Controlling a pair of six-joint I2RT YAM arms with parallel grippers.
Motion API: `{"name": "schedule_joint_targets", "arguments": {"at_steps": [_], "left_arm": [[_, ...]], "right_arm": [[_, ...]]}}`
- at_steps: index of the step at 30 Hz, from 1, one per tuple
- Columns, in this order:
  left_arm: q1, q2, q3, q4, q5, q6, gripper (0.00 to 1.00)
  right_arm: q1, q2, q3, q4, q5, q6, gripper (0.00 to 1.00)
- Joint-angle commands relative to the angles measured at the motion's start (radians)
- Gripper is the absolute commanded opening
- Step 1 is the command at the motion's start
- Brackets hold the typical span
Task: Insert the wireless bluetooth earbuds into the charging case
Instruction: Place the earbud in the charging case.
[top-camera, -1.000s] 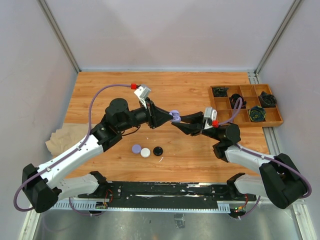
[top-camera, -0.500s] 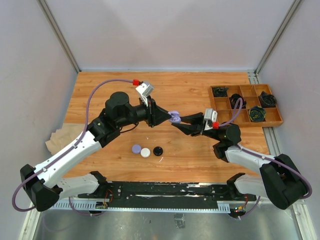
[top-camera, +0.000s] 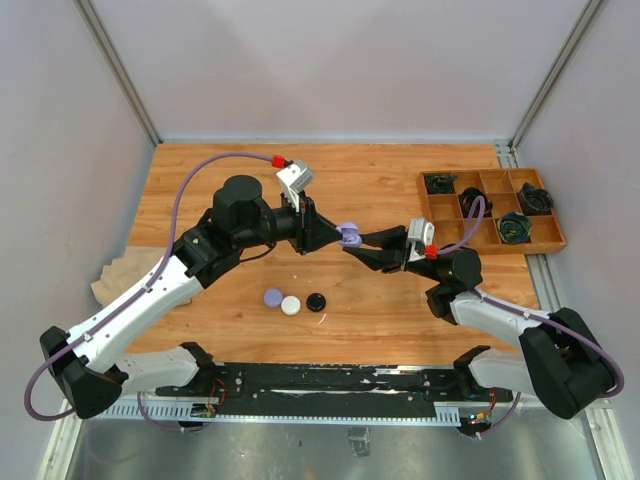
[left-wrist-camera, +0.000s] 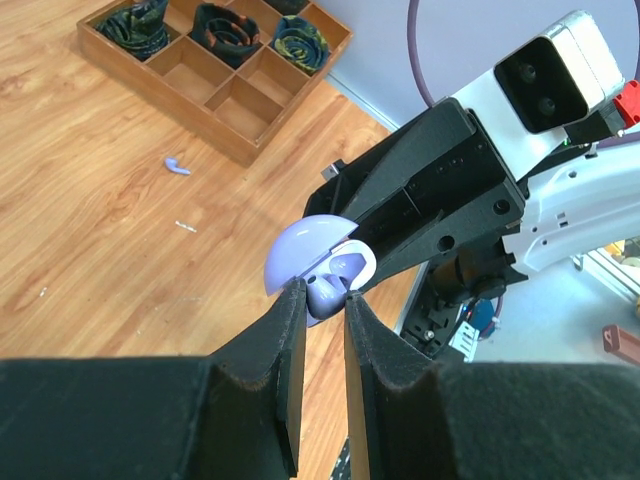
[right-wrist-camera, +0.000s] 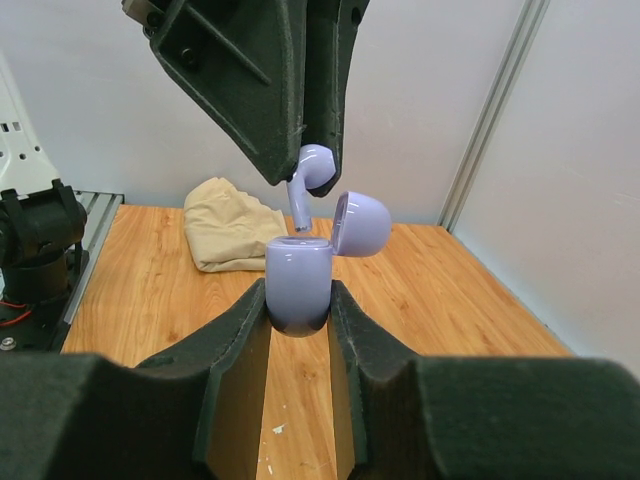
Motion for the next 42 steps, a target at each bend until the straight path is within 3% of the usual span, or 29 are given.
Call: {"name": "schedule_joint_targets", "arguments": {"at_steps": [1,22,32,42], "left_arm": [[0.001,0.006,0.037,-0.025,0.033,0.018,0.06],[-0.008,0.049,0.088,-0.110,0.029,0.054,0.07],[-0.017,0.081,0.103,-0.115,0.031,0.056,0.18],[-0.022,0.075,0.105,-0.088,0.013,0.037,0.44]], "right_arm": [[0.000,0.003,0.003,0.074,-0.019,-0.024,0.01],[0.000,0.007,0.002,0.074,-0.025,-0.026,0.01],[0.000,0.006,0.001,0.074,-0.028,-0.027,0.01],[0.000,0.007,-0.002,0.073,-0.023,-0.030,0.01]]}}
